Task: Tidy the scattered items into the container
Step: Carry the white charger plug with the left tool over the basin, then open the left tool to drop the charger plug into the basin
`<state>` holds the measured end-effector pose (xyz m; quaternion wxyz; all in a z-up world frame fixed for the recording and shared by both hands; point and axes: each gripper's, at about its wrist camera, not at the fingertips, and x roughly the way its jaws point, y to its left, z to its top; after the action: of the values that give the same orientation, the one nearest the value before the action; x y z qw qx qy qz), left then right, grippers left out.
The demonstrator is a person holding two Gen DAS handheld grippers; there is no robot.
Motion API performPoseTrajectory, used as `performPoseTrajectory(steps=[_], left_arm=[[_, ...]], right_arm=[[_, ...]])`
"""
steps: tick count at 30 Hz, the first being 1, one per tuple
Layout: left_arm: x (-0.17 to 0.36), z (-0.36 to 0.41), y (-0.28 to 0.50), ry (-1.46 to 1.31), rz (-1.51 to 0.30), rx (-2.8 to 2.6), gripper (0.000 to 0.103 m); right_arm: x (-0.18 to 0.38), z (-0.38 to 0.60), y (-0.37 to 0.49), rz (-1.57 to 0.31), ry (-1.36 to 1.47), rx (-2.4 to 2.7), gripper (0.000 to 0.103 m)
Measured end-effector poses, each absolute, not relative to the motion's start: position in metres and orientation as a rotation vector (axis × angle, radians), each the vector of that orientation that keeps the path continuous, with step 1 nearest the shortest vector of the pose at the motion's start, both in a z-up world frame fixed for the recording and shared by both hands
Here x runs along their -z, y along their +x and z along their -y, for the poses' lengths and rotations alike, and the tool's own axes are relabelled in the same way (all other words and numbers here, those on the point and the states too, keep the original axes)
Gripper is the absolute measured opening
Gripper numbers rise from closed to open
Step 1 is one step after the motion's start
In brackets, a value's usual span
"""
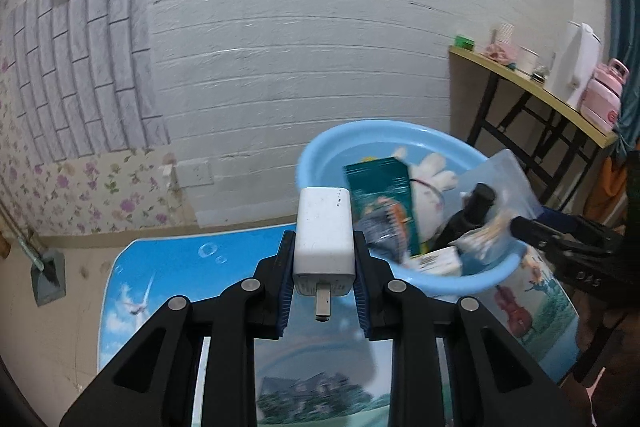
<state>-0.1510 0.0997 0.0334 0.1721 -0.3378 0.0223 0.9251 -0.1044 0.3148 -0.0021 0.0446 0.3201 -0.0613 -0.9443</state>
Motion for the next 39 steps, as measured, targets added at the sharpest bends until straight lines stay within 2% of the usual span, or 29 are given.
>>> performPoseTrajectory(steps=[17,28,31,33,36,39], left_arm=[[-0.044,-0.166,-0.16,-0.9,-0.168,-2.545,0.025],[-0.045,-0.195,-0.168,-0.907,-0.191,-2.478,0.025],[-0.045,-0.194,-0.171,-0.909,-0.167,-2.478,0.04],[-0.047,-0.192,-0.17,-0.892,-0.165,-2.496,0.056],[-0.051,-0.189,-0.165,-0.861,-0.177,-2.534,0.068],[-0.054,-0.185,-0.161,-0.85,-0.188,-2.55,0.074]], right_arm=[[0.001,-0.328,-0.119,0.282,0.897,2.855,0.063],[-0.006,-0.319,-0.123,0.259,0.828,2.818,0.064],[-0.01,-0.324,-0.122,0.277,0.811,2.832,0.064],[-0.012,-0.327,-0.121,0.284,0.801,2.844,0.064],[-0.016,-0.328,-0.12,0.276,0.791,2.858,0.064],[-0.017,-0.327,-0.119,0.282,0.795,2.856,0.064]])
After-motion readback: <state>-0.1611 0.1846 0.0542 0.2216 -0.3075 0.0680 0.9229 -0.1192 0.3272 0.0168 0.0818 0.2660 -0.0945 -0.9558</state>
